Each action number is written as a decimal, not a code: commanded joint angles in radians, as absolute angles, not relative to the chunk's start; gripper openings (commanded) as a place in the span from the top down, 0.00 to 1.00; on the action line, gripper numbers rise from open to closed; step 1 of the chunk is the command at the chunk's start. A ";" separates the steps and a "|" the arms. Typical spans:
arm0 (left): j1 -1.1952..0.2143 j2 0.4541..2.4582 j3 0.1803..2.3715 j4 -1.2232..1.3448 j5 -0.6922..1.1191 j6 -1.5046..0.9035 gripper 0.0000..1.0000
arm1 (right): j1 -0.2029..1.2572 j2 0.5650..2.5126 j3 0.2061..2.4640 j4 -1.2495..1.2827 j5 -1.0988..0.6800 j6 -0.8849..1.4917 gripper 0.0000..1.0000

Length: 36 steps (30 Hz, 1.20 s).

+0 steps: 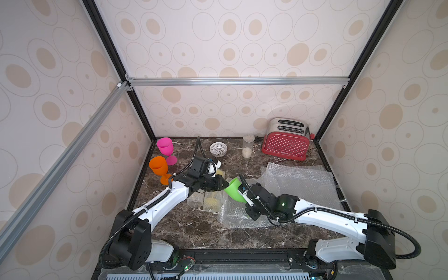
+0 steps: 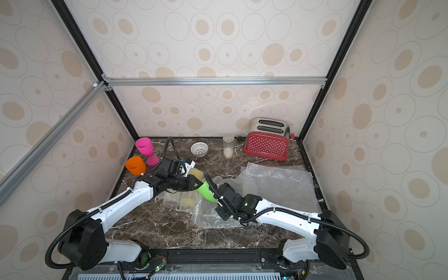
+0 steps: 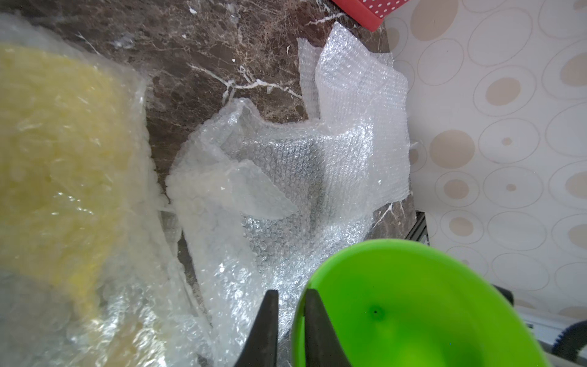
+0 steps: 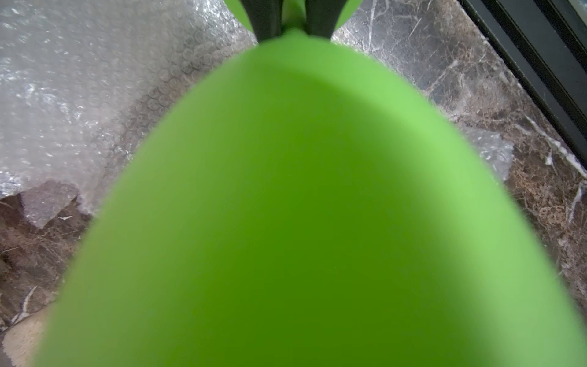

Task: Unpack wine glasses from bubble wrap
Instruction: Pick up the wine glass from the bubble wrap, then place the wine glass at the center of the board.

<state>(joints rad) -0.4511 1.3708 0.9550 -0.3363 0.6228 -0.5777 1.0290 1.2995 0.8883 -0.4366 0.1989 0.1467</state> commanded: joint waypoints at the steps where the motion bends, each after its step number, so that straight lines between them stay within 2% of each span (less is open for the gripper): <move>1: -0.453 1.382 0.953 -0.351 0.603 -0.561 0.90 | 1.042 1.298 0.930 -0.422 0.234 0.124 0.96; 6: -0.451 1.372 0.940 -0.311 0.620 -0.581 1.00 | 1.043 1.299 0.940 -0.445 0.266 0.115 0.94; 10: -0.448 1.359 0.925 -0.264 0.643 -0.609 1.00 | 1.045 1.289 0.939 -0.456 0.283 0.109 0.92; 15: -0.428 1.348 0.921 -0.241 0.644 -0.628 1.00 | 1.044 1.276 0.934 -0.467 0.288 0.108 0.82; 19: -0.406 1.335 0.933 -0.223 0.650 -0.636 1.00 | 1.043 1.251 0.930 -0.464 0.288 0.103 0.69; 25: -0.378 1.350 0.985 -0.262 0.628 -0.596 1.00 | 1.044 1.223 0.936 -0.485 0.311 0.101 0.67; 36: -0.299 1.318 1.184 -0.364 0.441 -0.527 1.00 | 1.032 1.144 0.905 -0.486 0.361 0.133 0.62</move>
<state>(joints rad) -0.3332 1.3529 1.0973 -0.3283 0.5198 -0.5762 1.0344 1.1641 0.9154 -0.4793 0.3340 0.1196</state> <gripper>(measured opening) 0.048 0.383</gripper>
